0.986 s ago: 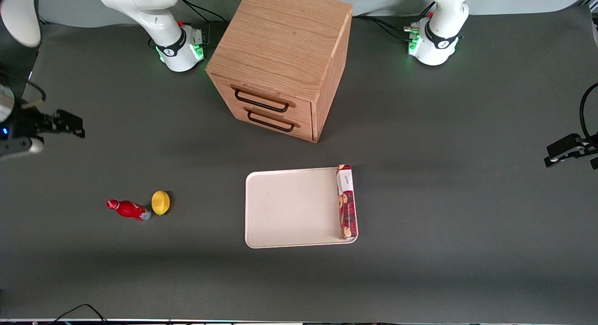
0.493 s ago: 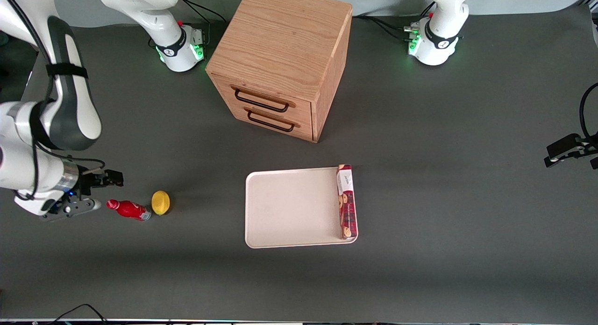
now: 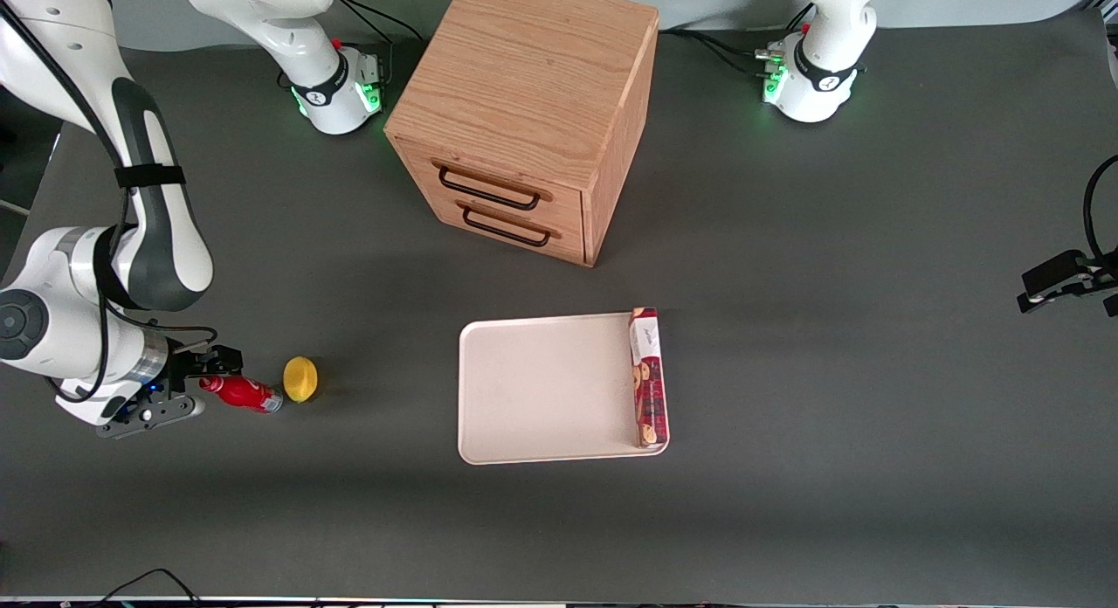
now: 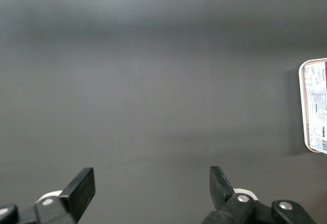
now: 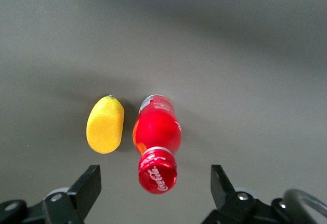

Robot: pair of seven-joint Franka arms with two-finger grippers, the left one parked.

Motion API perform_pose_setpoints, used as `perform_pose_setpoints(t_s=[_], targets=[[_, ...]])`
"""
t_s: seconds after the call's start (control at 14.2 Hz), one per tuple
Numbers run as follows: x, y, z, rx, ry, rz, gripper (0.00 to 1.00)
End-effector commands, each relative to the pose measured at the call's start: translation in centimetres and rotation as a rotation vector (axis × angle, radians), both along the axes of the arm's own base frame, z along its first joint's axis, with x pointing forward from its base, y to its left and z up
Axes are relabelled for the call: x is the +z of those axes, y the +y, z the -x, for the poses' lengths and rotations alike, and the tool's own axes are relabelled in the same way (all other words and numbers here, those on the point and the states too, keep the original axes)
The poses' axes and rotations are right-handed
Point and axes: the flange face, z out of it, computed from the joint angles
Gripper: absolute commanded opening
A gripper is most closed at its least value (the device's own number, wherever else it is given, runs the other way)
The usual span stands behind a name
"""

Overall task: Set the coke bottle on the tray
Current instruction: 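Close the right gripper around the red bottle's body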

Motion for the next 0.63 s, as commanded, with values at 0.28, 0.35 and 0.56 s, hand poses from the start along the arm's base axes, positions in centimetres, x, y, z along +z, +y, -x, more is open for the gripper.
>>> perform_pose_setpoints(t_s=[0.28,0.35,0.56], targets=[[-0.7,0.5,0.3,0.031,0.017,0.004,0.05],[-0.5,0.8,0.2,0.033,0.015,0.005,0.03],[1.7,1.1,0.7,0.032,0.034,0.007,0.03]])
